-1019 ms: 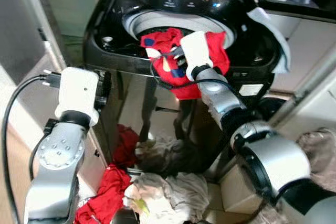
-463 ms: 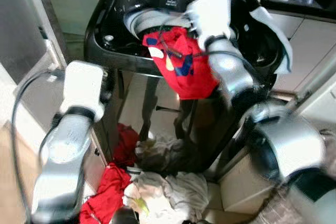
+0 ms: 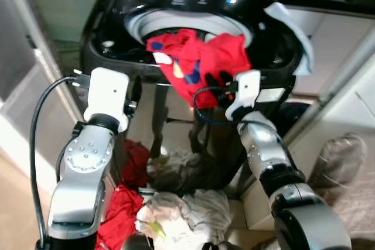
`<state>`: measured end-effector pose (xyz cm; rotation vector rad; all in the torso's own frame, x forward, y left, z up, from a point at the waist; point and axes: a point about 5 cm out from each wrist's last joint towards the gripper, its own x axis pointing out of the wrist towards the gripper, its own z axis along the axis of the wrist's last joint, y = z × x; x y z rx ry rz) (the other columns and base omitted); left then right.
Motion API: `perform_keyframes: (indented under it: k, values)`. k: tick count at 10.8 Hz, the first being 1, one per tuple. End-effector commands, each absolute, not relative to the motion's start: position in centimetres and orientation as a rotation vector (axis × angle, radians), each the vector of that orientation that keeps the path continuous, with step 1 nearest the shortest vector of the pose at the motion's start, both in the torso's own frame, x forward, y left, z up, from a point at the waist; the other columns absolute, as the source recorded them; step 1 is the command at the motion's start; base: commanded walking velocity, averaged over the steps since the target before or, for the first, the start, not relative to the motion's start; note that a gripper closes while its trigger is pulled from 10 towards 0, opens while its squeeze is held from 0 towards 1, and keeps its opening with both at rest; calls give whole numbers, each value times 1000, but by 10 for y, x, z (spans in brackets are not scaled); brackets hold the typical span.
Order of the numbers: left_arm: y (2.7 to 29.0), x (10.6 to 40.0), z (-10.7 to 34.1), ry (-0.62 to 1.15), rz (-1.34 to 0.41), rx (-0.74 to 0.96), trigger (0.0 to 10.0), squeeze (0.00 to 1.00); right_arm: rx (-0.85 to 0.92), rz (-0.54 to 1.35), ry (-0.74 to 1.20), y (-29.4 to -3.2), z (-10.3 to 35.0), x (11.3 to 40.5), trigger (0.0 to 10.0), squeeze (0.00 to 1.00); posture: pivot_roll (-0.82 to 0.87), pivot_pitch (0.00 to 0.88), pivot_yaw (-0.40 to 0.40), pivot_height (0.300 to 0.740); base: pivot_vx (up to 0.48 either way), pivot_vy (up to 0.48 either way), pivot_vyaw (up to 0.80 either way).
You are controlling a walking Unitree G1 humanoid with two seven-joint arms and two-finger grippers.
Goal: Clothes washing
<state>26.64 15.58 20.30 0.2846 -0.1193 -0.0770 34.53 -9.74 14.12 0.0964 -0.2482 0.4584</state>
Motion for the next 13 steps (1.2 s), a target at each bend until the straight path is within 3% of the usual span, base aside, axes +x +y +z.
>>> perform_keyframes:
  k: [1, 2, 6, 13]
  values:
    - [158, 267, 205, -127, -81, 292, 10000, 0, 107, 478, -223, -99, 131, 326, 10000, 0, 151, 61, -43, 740, 0, 0, 0]
    - [160, 265, 205, -125, -78, 296, 10000, 0, 119, 484, -157, -100, 116, 316, 10000, 0, 156, 63, -42, 740, 0, 0, 0]
    - [168, 263, 209, -130, -55, 326, 10000, 0, 95, 360, 175, -108, 51, 319, 10000, 0, 194, 54, -37, 740, 0, 0, 0]
    - [171, 256, 213, -128, -41, 335, 10000, 0, 61, 367, 227, -75, 74, 350, 10000, 0, 268, 96, -28, 740, 0, 0, 0]
